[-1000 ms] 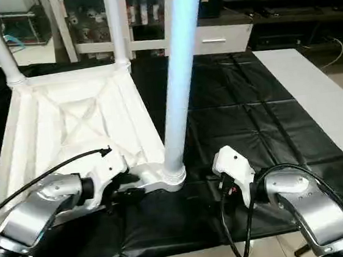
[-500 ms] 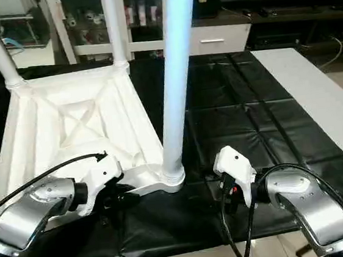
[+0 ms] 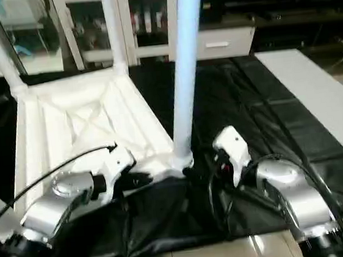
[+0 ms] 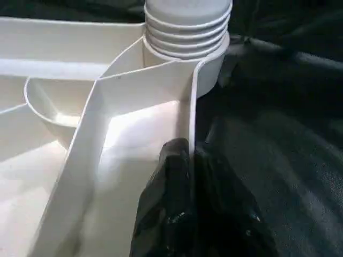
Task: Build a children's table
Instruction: Rotate leg to tighten
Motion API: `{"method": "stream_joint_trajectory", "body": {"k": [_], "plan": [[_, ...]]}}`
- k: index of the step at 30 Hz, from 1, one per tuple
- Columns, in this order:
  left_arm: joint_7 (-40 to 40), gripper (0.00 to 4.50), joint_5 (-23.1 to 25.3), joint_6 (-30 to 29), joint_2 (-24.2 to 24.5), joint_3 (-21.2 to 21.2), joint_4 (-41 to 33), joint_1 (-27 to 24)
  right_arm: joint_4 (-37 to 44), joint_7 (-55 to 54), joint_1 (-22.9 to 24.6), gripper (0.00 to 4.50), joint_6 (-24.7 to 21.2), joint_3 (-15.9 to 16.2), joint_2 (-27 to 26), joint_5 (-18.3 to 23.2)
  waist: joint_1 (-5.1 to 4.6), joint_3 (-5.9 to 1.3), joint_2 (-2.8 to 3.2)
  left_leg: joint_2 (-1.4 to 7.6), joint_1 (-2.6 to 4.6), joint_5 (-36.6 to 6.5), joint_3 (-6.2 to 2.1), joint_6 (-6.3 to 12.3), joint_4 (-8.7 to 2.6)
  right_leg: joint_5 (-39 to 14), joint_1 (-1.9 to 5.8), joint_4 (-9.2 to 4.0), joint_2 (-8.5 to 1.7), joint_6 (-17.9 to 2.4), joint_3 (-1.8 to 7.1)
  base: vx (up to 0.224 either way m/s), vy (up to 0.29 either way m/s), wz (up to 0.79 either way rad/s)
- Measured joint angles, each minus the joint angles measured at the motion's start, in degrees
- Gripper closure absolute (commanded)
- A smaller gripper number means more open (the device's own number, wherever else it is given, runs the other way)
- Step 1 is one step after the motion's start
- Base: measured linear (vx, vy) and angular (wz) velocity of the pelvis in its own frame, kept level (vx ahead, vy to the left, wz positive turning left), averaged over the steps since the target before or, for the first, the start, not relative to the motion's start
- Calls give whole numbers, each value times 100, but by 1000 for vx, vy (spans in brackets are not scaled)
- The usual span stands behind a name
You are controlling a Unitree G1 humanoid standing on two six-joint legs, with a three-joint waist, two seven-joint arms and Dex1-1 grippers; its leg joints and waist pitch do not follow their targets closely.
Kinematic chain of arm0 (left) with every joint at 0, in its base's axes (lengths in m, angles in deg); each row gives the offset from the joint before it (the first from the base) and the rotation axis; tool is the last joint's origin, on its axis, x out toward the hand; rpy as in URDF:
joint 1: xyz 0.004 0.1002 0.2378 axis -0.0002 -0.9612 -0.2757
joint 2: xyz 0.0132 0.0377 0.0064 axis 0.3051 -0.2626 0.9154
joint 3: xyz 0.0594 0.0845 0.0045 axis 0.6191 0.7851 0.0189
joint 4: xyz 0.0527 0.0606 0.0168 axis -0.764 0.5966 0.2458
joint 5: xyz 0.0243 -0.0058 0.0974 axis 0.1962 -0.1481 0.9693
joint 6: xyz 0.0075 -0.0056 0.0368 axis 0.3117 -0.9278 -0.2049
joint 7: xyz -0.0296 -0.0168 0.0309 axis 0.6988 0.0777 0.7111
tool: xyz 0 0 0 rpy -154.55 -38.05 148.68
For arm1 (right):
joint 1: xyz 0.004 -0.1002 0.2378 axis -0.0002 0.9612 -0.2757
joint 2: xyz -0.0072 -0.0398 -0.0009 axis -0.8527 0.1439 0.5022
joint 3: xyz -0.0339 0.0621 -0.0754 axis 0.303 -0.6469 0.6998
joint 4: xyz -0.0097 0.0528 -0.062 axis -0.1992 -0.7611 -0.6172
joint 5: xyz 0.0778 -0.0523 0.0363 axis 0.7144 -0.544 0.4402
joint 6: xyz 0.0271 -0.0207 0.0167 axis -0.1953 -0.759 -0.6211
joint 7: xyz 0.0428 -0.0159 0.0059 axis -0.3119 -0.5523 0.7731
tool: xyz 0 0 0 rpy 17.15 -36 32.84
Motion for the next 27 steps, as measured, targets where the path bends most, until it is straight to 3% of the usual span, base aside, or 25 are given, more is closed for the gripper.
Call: {"method": "stream_joint_trajectory", "body": {"k": [6,11,21,27], "plan": [[316,447,11,384,-79,109,344,179,-568,102,-385,53,304,123,-25,-100,80,-6,9,0,-18,6,5,9,-2,0,8,-1,-3,0,6,0,0,0],[669,447,15,591,-26,259,343,196,-884,327,-512,53,476,238,-65,-173,219,-9,12,11,-30,6,9,9,-10,-15,7,22,-3,25,5,0,0,0],[1147,447,91,982,84,311,456,236,-1275,1204,-681,53,840,616,228,-289,238,-5,-12,12,-34,7,17,9,-8,-27,10,23,-10,43,5,0,0,0],[1324,447,94,1106,145,317,539,276,-1434,1527,-709,53,1017,688,308,-323,229,-6,-45,13,-32,7,16,9,-8,-28,11,25,-10,44,4,0,0,0]]}}
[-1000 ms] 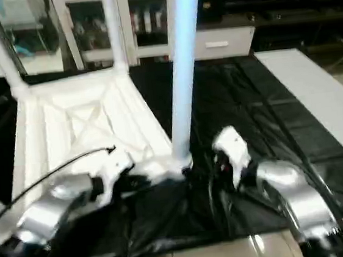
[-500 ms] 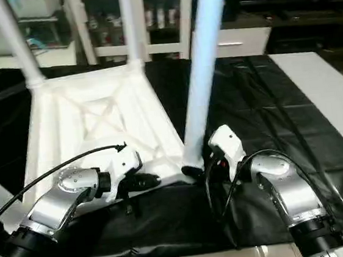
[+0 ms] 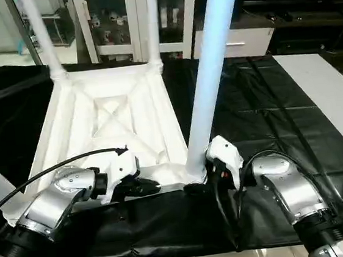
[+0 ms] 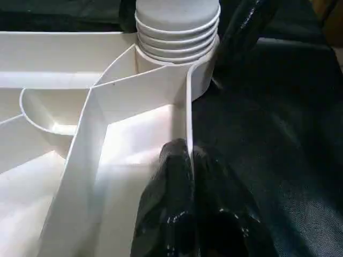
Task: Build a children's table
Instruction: Rotate leg to tighten
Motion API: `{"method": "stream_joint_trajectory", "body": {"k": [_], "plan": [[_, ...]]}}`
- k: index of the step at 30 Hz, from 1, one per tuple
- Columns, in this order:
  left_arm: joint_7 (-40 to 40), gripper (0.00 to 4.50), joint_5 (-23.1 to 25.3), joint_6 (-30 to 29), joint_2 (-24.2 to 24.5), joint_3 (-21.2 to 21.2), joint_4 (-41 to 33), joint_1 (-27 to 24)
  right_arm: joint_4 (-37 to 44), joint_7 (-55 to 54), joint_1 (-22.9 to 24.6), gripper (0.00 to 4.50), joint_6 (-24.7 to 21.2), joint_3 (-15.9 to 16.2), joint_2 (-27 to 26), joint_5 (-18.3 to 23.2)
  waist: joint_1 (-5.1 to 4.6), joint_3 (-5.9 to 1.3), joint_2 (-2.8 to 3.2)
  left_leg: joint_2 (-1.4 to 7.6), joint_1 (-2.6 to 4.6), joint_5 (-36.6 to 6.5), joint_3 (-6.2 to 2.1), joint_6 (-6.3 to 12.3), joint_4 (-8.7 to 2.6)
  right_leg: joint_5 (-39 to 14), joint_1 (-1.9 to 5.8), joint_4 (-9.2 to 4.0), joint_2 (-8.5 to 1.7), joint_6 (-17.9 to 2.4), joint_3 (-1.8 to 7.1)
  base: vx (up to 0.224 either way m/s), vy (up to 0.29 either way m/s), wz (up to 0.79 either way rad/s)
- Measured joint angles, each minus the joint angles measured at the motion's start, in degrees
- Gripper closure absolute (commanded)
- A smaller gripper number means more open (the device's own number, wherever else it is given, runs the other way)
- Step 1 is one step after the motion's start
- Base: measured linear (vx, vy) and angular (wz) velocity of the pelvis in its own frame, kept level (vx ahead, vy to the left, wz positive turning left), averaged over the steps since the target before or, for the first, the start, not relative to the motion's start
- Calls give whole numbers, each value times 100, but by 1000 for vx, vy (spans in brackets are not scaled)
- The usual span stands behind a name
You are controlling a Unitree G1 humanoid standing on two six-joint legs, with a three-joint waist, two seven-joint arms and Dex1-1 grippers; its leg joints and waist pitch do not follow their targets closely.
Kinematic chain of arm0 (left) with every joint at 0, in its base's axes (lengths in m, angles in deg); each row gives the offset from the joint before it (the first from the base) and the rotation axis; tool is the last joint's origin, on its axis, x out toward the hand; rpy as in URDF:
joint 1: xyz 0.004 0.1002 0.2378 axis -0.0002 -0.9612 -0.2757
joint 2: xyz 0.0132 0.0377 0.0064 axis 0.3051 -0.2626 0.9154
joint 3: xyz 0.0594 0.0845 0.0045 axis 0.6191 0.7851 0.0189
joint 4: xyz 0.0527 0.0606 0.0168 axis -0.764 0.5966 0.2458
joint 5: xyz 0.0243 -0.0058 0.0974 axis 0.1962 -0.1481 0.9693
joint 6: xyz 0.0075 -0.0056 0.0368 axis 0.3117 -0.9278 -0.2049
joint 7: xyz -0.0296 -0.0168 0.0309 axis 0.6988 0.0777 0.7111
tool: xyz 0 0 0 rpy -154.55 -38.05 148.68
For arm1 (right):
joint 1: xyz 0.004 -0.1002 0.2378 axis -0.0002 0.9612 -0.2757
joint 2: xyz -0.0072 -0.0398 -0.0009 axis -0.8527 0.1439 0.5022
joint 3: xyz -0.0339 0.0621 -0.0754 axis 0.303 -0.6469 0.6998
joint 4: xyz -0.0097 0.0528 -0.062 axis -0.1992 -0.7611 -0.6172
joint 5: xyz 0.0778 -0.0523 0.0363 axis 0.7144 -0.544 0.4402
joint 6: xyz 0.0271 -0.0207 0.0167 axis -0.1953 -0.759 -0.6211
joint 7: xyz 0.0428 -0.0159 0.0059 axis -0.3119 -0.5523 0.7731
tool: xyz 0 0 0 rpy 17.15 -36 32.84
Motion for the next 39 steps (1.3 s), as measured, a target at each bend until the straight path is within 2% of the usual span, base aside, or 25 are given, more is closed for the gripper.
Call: {"method": "stream_joint_trajectory", "body": {"k": [8,9,12,20,29,32,35,37,39], "plan": [[63,447,2,23,11,-45,31,19,-226,63,-129,53,150,-16,-45,32,-5,1,-11,1,-1,0,0,0,-1,0,0,1,0,-1,-1,0,0,0],[66,449,2,23,11,-47,35,20,-236,67,-129,71,150,-20,-52,45,-4,1,-11,1,-1,0,0,0,-1,0,0,1,0,-1,-1,0,0,0],[103,450,2,25,22,-57,50,22,-308,115,-130,82,151,-30,-84,104,-8,1,-11,1,0,0,0,0,-1,0,0,2,0,-1,-1,0,0,0],[221,450,-1,54,67,-60,55,22,-326,219,-130,161,145,-35,-106,133,-14,1,-10,1,-1,0,0,0,-1,1,0,0,0,-2,-1,0,0,0],[246,450,-1,39,68,-133,68,20,-428,204,-129,175,160,-114,-197,179,-25,1,-9,4,1,0,0,0,-2,3,0,1,2,-5,-1,0,0,0],[70,450,15,-35,14,-271,186,30,-589,-264,-130,176,207,-245,-516,163,-76,1,-10,5,13,0,0,-1,-1,9,3,4,5,-14,-1,0,0,0],[-461,450,160,-156,-253,-389,425,142,-889,-1292,-197,176,257,-493,-1011,102,-217,-1,-2,1,28,0,-1,-1,-1,8,10,-5,5,-13,1,0,0,0],[-734,450,241,-218,-395,-407,486,183,-944,-1684,-230,176,212,-570,-1153,95,-254,-3,0,-1,33,0,-2,-1,-1,7,17,-11,4,-12,1,0,0,0],[-1155,450,309,-312,-659,-484,813,396,-1065,-2406,-329,176,100,-758,-1541,11,-310,-2,-3,-6,39,0,-2,-1,0,6,22,-13,3,-10,4,0,0,0]]}}
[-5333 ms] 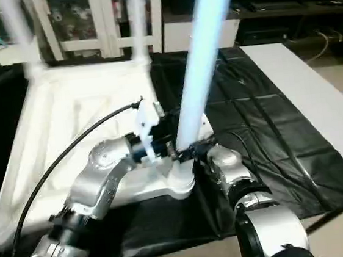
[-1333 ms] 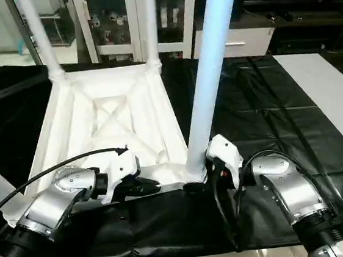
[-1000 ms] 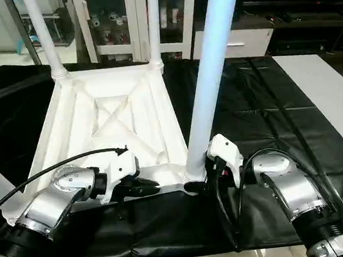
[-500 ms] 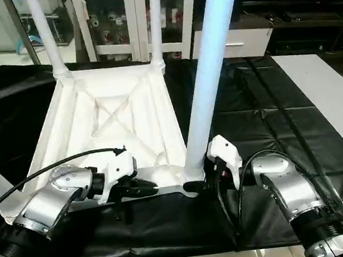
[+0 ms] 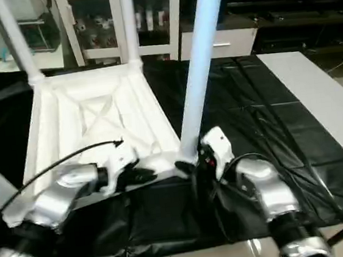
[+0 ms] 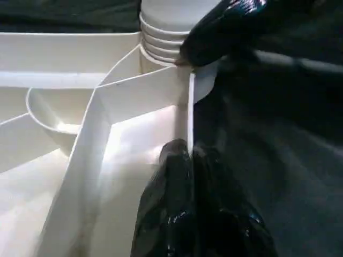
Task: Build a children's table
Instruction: Rotate leg to tighten
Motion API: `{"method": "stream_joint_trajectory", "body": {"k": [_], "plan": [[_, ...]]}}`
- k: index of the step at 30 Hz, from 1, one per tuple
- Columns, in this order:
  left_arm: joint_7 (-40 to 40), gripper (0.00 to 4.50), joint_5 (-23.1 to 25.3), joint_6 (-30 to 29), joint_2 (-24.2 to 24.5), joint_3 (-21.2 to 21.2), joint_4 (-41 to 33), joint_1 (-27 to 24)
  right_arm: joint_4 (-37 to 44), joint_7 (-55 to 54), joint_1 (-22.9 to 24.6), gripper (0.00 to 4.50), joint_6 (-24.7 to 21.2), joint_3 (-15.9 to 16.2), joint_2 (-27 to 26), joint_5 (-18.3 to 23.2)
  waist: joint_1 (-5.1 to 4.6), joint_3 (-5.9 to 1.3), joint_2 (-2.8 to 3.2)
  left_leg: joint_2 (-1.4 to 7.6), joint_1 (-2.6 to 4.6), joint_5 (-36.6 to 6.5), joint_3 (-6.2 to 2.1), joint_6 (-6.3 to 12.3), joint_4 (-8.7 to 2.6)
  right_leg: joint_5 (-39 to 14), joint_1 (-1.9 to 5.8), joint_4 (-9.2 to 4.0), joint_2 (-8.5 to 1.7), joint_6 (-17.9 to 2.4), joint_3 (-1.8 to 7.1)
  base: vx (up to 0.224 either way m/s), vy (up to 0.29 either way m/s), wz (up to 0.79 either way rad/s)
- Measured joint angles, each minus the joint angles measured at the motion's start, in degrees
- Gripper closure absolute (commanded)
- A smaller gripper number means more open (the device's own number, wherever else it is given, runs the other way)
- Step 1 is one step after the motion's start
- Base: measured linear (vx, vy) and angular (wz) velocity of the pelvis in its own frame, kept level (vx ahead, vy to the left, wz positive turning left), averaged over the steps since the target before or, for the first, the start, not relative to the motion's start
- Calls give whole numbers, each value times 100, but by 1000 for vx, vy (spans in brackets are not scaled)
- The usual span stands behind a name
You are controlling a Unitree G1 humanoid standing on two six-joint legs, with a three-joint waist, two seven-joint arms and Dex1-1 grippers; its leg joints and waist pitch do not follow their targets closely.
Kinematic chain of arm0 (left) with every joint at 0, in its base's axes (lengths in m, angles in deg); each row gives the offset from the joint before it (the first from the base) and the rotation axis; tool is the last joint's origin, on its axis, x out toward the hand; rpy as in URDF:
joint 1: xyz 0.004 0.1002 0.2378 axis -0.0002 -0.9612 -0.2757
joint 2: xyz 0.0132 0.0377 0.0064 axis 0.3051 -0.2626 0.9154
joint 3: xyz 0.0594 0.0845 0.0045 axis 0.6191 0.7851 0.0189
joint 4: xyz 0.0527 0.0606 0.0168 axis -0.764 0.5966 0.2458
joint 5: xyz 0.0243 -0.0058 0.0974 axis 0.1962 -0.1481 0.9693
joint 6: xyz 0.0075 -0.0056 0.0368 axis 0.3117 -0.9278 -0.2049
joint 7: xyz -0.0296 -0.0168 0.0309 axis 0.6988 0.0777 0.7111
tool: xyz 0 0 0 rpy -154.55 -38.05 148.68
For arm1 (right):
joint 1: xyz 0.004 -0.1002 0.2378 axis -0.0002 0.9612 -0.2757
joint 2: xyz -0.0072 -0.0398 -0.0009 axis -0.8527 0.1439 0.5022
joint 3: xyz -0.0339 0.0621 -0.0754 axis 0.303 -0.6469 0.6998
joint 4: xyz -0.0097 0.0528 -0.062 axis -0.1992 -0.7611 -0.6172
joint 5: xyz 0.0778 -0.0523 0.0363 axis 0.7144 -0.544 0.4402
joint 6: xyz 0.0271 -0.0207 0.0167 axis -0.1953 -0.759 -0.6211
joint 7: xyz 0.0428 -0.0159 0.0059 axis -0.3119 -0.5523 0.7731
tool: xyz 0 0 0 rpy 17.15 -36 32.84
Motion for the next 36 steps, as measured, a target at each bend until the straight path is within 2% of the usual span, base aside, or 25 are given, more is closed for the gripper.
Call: {"method": "stream_joint_trajectory", "body": {"k": [2,8,15,16,17,19,22,24,26,27,29,32,36], "plan": [[-532,450,119,-82,-346,-64,397,254,-257,-922,-225,176,-76,-211,-407,-148,-39,0,2,-10,-8,0,-2,0,-1,-1,-11,-8,-9,1,-1,0,0,0],[-1493,450,269,-90,-959,-113,1123,702,-792,-2572,-654,177,41,-512,-1006,-415,-45,-1,3,-65,-9,-1,-8,2,-16,-2,-14,-18,-60,4,-6,0,0,0],[-1593,450,367,51,-1097,-144,1341,828,-875,-2907,-708,177,189,-629,-1141,-537,-29,-12,21,-77,-32,0,-2,15,-37,1,-3,-70,-69,3,-4,0,0,0],[-1533,450,372,68,-1056,-129,1297,804,-865,-2851,-704,142,189,-629,-1141,-523,-29,-11,20,-77,-32,0,-2,17,-39,2,-5,-69,-69,4,-5,0,0,0],[-1415,450,372,88,-979,-123,1215,757,-814,-2737,-666,121,189,-629,-1140,-498,-31,-10,17,-77,-31,0,-2,17,-47,3,-7,-69,-69,4,-6,0,0,0],[-1080,450,368,140,-759,-59,930,595,-535,-2337,-468,107,185,-599,-1095,-400,-40,-7,12,-75,-32,0,-2,16,-73,3,-12,-66,-67,4,-12,0,0,0],[-594,450,304,168,-344,-62,523,379,-155,-1556,-209,79,141,-321,-831,-338,-34,2,-10,-62,-34,1,-7,14,-88,3,-24,-38,-58,6,-23,0,0,0],[-276,450,212,147,-141,-56,293,273,122,-1062,-132,72,-42,-131,-582,-309,-25,5,-14,-49,-33,2,-10,12,-94,2,-41,-38,-45,7,-27,0,0,0],[218,450,93,68,187,35,-110,99,657,-222,106,43,-262,267,46,-200,3,5,-14,-44,-34,0,-8,13,-92,1,-40,-38,-43,-5,-27,25,2,0],[619,450,7,62,382,92,-248,35,941,304,209,43,-369,480,375,-149,5,1,-19,-44,-31,-9,-5,27,-94,-12,-35,-41,-43,-3,-27,51,4,1],[1033,450,-99,84,552,121,-437,-80,1332,912,369,43,-454,671,818,-107,28,-1,-30,-45,-38,-21,0,50,-93,-21,-36,-51,-44,-4,-27,26,6,0],[1587,450,-283,200,795,193,-645,-233,1756,1765,615,43,-483,740,1357,7,105,-3,-54,-47,-38,-29,12,92,-82,-34,-35,-51,-51,-15,-22,0,0,0],[1823,450,-307,196,867,269,-762,-286,1809,2143,687,43,-459,747,1427,70,129,4,-67,-56,-36,-44,15,68,-64,-31,-32,-41,-63,-20,-19,0,0,0]]}}
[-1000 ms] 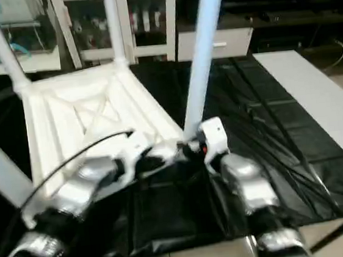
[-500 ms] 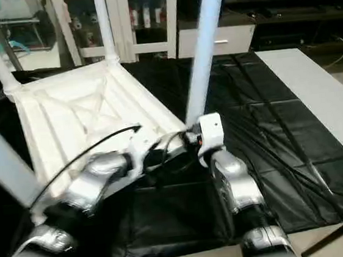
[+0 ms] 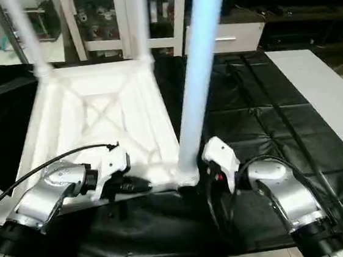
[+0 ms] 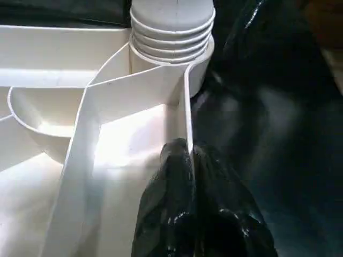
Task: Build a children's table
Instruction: Rotate leg to tighten
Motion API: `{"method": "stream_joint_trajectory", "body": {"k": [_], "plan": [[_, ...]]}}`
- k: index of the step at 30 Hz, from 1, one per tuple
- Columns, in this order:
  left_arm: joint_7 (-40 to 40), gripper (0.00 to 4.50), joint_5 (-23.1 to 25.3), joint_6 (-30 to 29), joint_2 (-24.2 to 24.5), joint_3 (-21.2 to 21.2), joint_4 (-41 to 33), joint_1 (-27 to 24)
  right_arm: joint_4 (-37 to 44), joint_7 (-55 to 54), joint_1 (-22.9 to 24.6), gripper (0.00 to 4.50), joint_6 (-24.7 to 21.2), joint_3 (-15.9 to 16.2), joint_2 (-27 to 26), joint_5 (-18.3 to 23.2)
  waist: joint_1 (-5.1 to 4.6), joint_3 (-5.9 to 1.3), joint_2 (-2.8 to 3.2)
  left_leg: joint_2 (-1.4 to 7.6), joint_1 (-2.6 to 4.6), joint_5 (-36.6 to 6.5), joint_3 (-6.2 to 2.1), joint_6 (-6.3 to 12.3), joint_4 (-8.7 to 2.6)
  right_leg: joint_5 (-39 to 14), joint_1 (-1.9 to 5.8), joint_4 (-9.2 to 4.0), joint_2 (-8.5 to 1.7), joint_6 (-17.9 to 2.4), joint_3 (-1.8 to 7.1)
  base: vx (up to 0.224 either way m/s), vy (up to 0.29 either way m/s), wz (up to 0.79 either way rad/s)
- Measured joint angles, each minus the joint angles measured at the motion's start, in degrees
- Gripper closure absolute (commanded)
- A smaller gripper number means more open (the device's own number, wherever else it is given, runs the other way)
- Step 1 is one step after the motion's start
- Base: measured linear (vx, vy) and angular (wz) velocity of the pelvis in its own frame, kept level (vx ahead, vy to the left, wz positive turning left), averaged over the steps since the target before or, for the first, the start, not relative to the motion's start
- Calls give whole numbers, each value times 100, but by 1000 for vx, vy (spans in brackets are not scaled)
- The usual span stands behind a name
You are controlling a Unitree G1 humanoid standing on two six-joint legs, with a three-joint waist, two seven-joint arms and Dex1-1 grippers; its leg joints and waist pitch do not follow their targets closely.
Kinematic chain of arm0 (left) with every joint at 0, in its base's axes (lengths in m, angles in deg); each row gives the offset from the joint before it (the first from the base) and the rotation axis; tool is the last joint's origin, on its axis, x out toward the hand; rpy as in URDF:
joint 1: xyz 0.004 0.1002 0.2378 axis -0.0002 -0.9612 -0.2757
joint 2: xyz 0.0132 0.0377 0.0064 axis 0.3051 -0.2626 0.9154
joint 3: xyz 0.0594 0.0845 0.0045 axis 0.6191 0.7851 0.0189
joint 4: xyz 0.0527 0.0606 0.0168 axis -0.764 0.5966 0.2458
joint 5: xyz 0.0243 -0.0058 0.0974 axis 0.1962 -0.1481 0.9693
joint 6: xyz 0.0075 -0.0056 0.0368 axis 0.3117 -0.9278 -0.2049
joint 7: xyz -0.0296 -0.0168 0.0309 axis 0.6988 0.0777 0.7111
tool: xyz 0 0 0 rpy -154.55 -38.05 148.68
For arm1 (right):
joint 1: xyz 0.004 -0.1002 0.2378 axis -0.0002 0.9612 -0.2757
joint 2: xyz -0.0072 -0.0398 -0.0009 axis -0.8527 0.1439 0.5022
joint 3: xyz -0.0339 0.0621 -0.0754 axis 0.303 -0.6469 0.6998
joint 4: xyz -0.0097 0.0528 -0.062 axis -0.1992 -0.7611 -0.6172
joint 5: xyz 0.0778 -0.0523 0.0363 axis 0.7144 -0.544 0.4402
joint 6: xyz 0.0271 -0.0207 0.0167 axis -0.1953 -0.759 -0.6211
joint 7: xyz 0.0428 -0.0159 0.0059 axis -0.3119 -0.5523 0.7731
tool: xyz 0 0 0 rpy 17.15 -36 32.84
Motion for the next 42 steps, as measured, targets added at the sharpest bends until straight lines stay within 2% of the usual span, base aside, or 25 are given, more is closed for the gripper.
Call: {"method": "stream_joint_trajectory", "body": {"k": [7,8,11,21,32,34,37,39,42], "plan": [[18,450,7,-17,54,43,-145,-51,-8,2,-18,43,-19,-25,-156,257,-2,27,-47,0,13,0,0,-7,13,6,7,18,-1,-5,6,0,0,0],[21,450,6,-23,65,42,-161,-57,-42,6,-18,68,-11,-47,-183,272,-2,28,-50,-1,13,0,1,-7,13,5,6,20,-1,-5,6,0,0,0],[25,450,7,-26,64,44,-179,-64,-80,34,-22,76,-16,-85,-206,276,2,31,-55,-1,12,0,1,-7,13,5,6,21,-1,-5,6,0,0,0],[78,450,13,-63,85,83,-332,-149,-87,213,-14,172,-67,-87,-78,297,14,27,-71,-3,15,0,1,-6,19,4,7,31,-3,-4,7,0,0,0],[54,450,14,-153,68,51,-341,-168,-105,108,-10,184,-84,-98,-124,271,-8,26,-70,-3,26,0,1,-7,32,5,12,45,-4,-4,12,0,0,0],[-93,450,43,-160,24,24,-266,-148,-242,-121,-41,184,-57,-148,-264,240,-31,23,-75,-3,40,1,1,-8,37,6,28,50,-4,-6,14,0,0,0],[-729,450,243,-178,-301,-136,133,69,-775,-1022,-337,184,-21,-360,-727,88,-127,24,-77,-3,43,6,-1,-16,55,0,29,50,-4,7,15,-18,1,-1],[-1261,450,385,-213,-588,-181,480,275,-1099,-1841,-544,185,-81,-554,-1105,-13,-190,24,-77,-6,42,9,-5,-21,62,-2,26,45,-4,10,15,-60,7,-4],[-1946,450,513,-259,-961,-228,962,551,-1482,-2925,-834,185,-172,-783,-1613,-129,-226,26,-78,-13,42,9,-13,-21,64,-5,22,38,-7,14,14,-17,3,-1]]}}
